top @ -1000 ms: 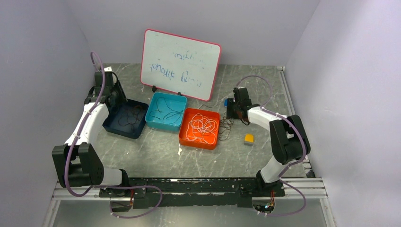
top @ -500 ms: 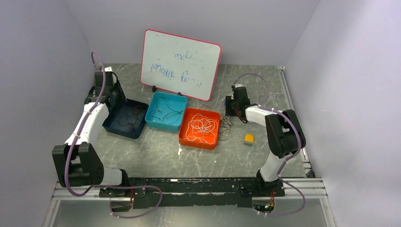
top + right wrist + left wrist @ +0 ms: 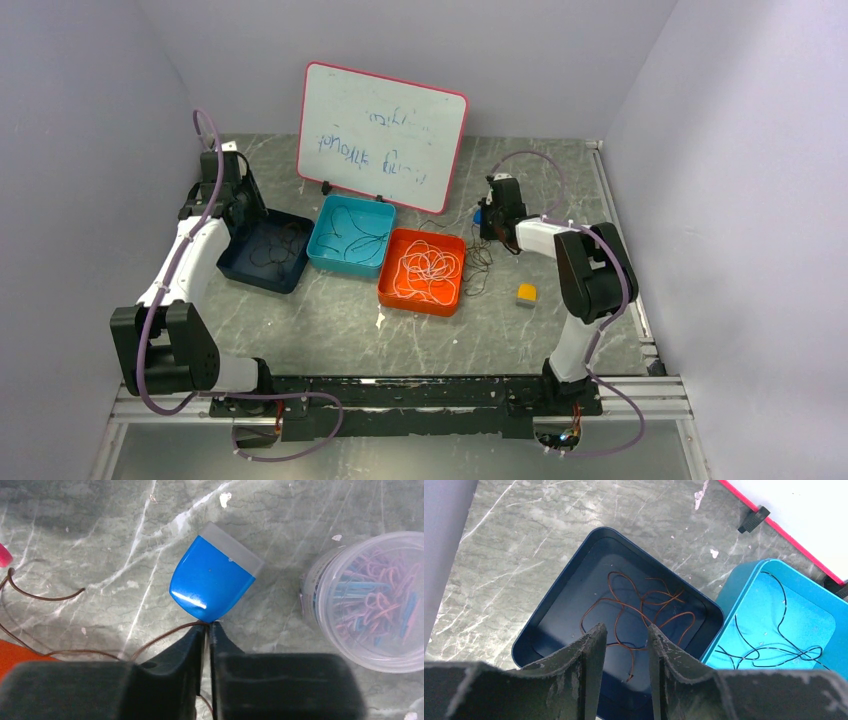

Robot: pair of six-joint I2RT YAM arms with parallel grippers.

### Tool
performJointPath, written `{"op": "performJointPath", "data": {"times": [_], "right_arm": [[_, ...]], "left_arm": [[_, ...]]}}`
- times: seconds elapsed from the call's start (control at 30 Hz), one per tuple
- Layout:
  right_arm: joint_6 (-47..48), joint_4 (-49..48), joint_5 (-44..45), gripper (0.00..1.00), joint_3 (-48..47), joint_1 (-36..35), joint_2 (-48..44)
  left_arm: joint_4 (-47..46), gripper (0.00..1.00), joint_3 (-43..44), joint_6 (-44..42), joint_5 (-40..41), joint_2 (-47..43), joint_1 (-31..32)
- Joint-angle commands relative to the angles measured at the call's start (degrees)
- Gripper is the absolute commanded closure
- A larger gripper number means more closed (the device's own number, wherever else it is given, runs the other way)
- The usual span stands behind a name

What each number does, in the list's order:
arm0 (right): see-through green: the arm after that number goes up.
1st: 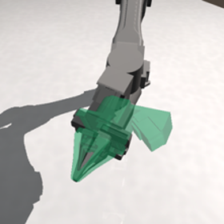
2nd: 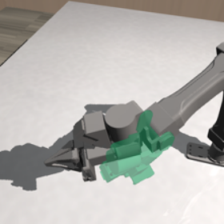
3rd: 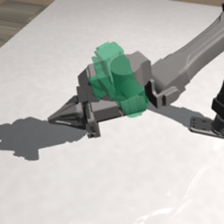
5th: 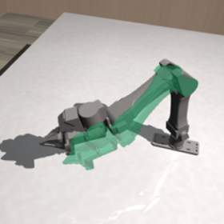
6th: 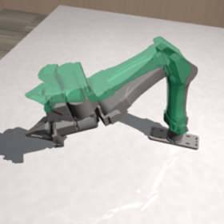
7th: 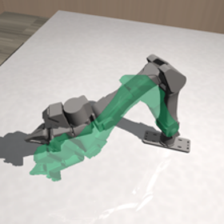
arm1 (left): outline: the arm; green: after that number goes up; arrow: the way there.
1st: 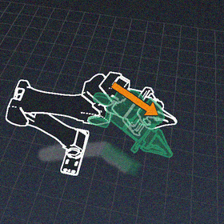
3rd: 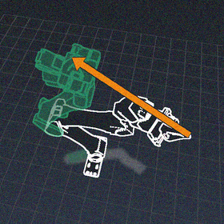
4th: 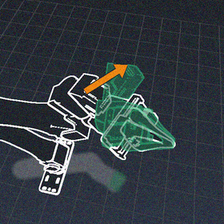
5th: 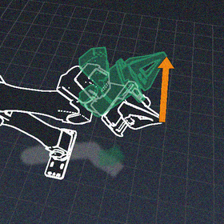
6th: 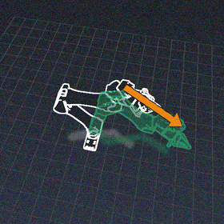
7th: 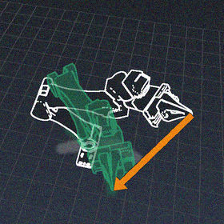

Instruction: Untangle the cables

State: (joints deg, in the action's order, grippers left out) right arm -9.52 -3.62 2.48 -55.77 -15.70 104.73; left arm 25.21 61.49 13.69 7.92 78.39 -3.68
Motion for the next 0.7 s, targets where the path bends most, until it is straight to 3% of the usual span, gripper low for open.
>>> {"op": "performJointPath", "data": {"times": [0.0, 0.17, 0.33, 0.67], "right_arm": [[-1.0, -1.0, -0.6, 0.95, -0.3, 0.5, -0.4], [-1.7, -0.7, 2.8, 1.00, 2.1, 0.5, -6.9], [-2.8, 0.9, 5.2, 1.00, 5.3, 0.6, -17.0], [-5.3, 5.2, 2.2, 1.00, 8.6, 0.5, -33.7]], "left_arm": [[0.4, 0.59, 1.9, -0.3, 0.4, -0.7, 0.3], [-0.2, 0.58, 2.0, -0.7, 0.3, -3.6, 0.3], [-4.4, 0.52, 2.6, -4.4, -10.3, -7.5, 1.0], [-13.3, 0.44, 7.8, -2.3, -23.9, -6.4, 16.9]]}}
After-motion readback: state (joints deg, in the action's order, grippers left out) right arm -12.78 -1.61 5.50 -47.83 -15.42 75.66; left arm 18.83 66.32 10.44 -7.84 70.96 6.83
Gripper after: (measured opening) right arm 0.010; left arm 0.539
